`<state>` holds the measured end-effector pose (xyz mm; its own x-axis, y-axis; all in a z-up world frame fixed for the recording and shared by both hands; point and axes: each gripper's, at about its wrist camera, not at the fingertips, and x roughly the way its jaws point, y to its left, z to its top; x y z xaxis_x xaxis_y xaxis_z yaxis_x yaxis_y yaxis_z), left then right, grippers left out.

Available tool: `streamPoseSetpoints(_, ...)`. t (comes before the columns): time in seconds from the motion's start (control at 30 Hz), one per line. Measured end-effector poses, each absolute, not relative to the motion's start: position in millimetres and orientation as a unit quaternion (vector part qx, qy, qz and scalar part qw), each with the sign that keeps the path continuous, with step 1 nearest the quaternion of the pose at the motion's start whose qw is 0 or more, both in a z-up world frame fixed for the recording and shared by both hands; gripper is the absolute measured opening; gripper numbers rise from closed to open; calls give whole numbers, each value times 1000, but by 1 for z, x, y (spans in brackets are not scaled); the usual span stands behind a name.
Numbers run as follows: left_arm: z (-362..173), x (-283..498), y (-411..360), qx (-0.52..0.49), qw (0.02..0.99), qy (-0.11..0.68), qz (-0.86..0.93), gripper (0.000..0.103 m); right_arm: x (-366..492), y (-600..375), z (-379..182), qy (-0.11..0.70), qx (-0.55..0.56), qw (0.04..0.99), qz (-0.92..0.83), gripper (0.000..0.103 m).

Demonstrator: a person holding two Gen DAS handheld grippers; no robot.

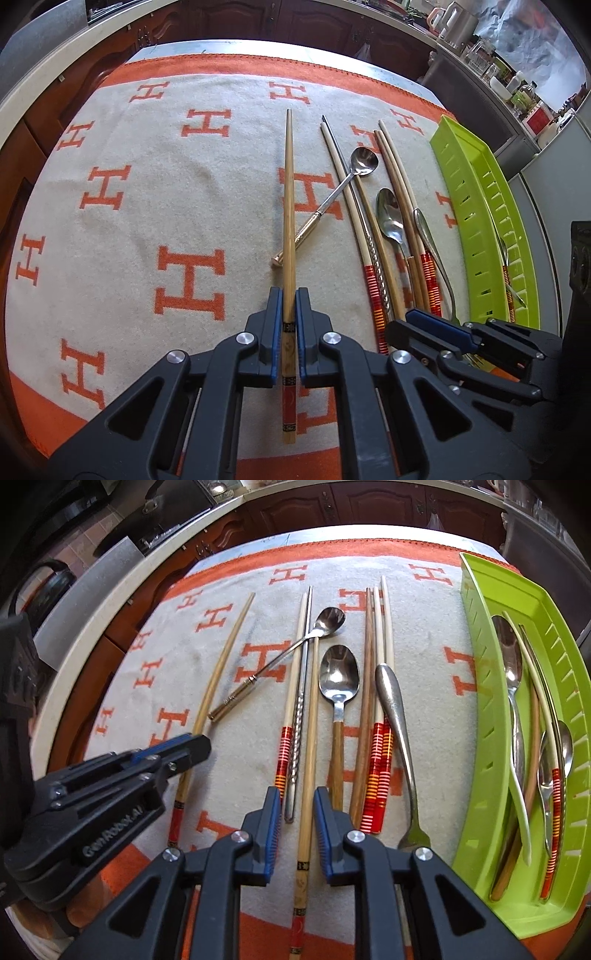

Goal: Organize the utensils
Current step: 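Close the left tool on a bamboo chopstick while the right tool grasps a wooden chopstick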

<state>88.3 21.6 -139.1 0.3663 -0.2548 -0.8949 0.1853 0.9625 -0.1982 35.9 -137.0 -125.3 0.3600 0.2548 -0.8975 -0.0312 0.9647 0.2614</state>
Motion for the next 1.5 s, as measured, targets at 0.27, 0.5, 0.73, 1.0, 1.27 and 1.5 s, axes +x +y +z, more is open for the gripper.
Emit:
streamPoseSetpoints(0.27,-138,89,25,-37,825,548,-133,5,29,-140,-125,567,91,813,99,18)
streamPoseSetpoints(0.5,-135,86,27,-41,826,547,-134,5,21,-135,-124,568,54,814,105,17)
streamPoseSetpoints(0.73,-128,80,30,-46,828,543,-134,5,16,-112,-124,566,-33,820,80,15)
streamPoseSetpoints(1.0,-115,68,34,-46,833,534,-135,5,12,-132,-122,556,43,826,75,6)
streamPoseSetpoints(1.27,-99,52,31,-41,839,525,-140,5,-2,-146,-99,532,104,835,91,6)
streamPoseSetpoints(1.5,-81,40,7,-26,834,527,-163,5,-12,-189,-81,510,191,834,91,6)
